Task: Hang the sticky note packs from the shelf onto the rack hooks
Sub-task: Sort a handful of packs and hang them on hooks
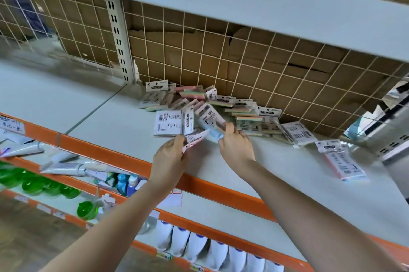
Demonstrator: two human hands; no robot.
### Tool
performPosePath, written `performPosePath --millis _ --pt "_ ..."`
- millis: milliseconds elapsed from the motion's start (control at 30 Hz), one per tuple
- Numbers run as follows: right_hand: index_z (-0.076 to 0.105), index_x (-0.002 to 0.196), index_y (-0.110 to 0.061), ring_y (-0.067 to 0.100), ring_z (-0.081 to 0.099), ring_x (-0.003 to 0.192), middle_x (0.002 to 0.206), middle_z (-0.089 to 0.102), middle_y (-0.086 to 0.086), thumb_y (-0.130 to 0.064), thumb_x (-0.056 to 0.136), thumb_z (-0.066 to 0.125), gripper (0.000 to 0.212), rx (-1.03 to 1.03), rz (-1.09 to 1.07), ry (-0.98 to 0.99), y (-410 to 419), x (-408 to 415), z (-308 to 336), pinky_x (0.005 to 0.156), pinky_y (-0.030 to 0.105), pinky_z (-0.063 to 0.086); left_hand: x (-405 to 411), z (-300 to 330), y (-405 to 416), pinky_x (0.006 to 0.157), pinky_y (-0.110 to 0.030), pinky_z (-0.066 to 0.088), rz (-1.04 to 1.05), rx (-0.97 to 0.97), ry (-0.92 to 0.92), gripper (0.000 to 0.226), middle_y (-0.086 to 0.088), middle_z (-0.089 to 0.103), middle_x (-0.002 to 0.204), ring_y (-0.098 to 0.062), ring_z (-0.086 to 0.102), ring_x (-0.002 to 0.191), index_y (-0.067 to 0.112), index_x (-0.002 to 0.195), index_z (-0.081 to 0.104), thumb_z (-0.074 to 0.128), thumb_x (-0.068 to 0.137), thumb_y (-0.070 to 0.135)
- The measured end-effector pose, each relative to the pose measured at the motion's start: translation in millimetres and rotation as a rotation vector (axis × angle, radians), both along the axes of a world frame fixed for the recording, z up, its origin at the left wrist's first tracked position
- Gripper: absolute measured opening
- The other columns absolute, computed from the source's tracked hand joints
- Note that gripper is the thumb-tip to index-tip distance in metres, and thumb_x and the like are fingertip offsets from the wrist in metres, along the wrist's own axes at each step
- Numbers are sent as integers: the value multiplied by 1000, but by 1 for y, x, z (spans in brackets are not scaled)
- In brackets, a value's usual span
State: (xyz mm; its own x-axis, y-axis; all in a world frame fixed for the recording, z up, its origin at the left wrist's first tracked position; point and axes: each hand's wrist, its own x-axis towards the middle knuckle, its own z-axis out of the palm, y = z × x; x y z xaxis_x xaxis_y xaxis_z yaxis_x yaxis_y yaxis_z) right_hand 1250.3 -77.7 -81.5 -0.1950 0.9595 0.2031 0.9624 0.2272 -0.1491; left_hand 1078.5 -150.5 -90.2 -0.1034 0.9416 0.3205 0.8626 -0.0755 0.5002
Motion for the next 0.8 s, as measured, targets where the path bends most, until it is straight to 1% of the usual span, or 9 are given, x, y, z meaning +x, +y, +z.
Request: performPosePath --millis 133,200,267,333,400,500,600,667,800 --pt "44 112 -13 37 57 83 93 62 7 -13 90 46 22 -50 -101 452 -9 16 10 62 35 34 0 11 1 67 -39 43 137 22 -229 23 -18 66 88 -37 60 81 10 117 50 44 96 17" --pt "41 87 -15 27 45 63 70 45 0 -13 90 45 6 -134 -209 723 -10 23 15 51 31 26 2 17 5 70 -44 51 159 -4 -379 21 -18 63 88 -36 60 81 8 113 47 41 99 22" --pt "32 74 -17 16 31 52 63 32 0 -13 90 46 21 -225 -340 987 -11 32 19 43 26 23 6 21 12 62 -33 53 124 -20 -520 12 -10 59 82 -25 59 74 12 98 45 39 100 22" --pt "38 76 -16 13 30 46 61 32 1 -14 92 49 19 -311 -453 1256 -16 43 24 42 22 24 16 24 19 50 -15 39 99 -10 -609 20 0 51 72 -8 50 64 20 79 42 40 99 17" --pt "49 87 -17 15 44 46 61 46 4 -15 94 51 8 -377 -506 1557 -24 55 29 48 22 34 29 26 24 49 -18 32 70 -27 -684 29 3 44 65 -4 44 57 23 71 38 42 98 14" --pt "55 95 -21 13 62 48 60 65 -2 -16 96 52 6 -414 -515 1928 -36 76 40 45 22 48 53 27 27 54 -32 31 19 -137 -777 27 2 38 60 -14 40 57 16 71 39 44 98 14" --pt "59 106 -16 21 63 68 77 63 7 -16 93 59 13 -396 -531 2052 -47 99 47 51 27 53 83 29 22 68 -47 46 -23 -277 -912 17 -7 49 75 -25 49 72 6 87 45 42 100 17" --pt "60 109 -13 26 60 83 90 60 12 -16 91 62 19 -369 -526 2082 -56 115 52 61 31 55 106 31 16 70 -48 54 -43 -364 -1030 17 -16 55 89 -26 56 77 6 90 45 43 100 18" --pt "55 92 -7 24 63 59 76 66 12 -5 90 62 7 -221 -442 2124 -80 150 63 53 31 53 154 42 -4 57 -32 57 -209 -441 -1302 11 -14 67 98 -26 66 82 9 103 56 52 96 17"
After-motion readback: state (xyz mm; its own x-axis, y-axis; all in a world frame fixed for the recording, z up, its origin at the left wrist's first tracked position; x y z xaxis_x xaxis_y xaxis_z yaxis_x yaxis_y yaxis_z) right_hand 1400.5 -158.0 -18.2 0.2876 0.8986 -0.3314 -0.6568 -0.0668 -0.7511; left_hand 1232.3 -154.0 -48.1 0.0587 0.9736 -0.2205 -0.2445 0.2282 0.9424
